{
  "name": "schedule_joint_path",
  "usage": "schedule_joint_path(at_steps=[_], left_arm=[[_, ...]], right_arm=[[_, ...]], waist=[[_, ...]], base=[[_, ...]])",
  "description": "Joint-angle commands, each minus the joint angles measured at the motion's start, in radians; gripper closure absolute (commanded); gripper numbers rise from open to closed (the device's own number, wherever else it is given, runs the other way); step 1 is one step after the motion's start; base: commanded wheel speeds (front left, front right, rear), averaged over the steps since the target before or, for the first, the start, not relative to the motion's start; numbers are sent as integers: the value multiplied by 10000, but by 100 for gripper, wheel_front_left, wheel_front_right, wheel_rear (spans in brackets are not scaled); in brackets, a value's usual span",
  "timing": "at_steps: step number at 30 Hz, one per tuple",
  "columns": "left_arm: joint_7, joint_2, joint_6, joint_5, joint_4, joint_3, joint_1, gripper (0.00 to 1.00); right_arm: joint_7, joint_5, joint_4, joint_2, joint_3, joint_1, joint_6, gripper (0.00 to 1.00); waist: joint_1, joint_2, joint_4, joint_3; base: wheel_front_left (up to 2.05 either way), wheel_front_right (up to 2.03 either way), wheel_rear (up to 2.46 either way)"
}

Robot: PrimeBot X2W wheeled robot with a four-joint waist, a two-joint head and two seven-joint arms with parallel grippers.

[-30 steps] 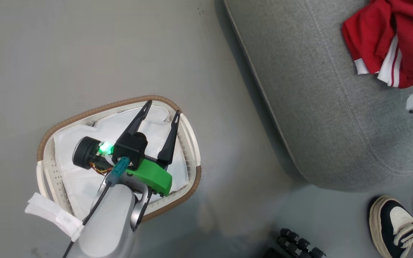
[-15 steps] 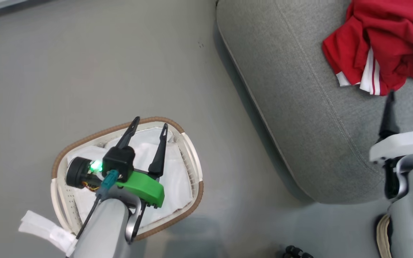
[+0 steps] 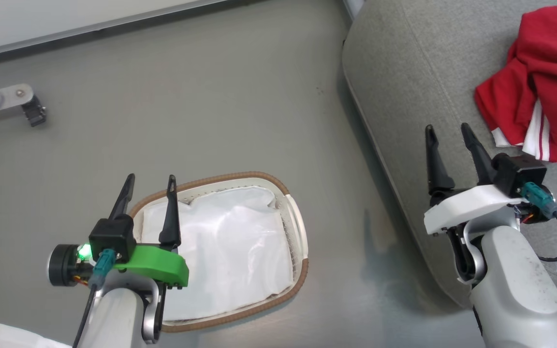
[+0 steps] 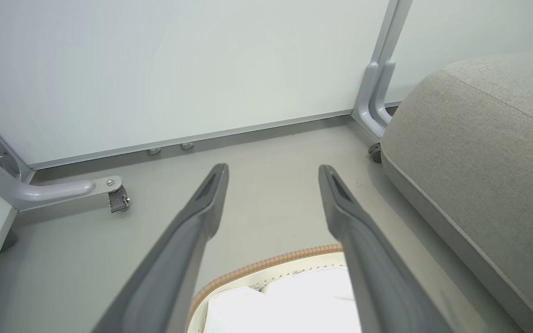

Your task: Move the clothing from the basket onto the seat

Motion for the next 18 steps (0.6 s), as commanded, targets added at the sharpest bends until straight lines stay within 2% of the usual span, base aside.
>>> schedule_joint_path(at_steps=[1,10,18], left_arm=[[-8,15,99,89,-73,150,244,0],[-8,-13,250,367,-340,623,794,0],[-8,-12,503,190,-298,931,1364,0]], right_arm=[[-21,7,-35,-32,214,99,-11,0],[-21,-3,-163,-28,1039,483,-11,0],[-21,-194,-189,-27,891,1041,-11,0]], waist=[[0,0,635,-490],[0,0,1541,-971],[0,0,1682,-1452]], base=[[0,0,0],[0,0,0],[0,0,0]])
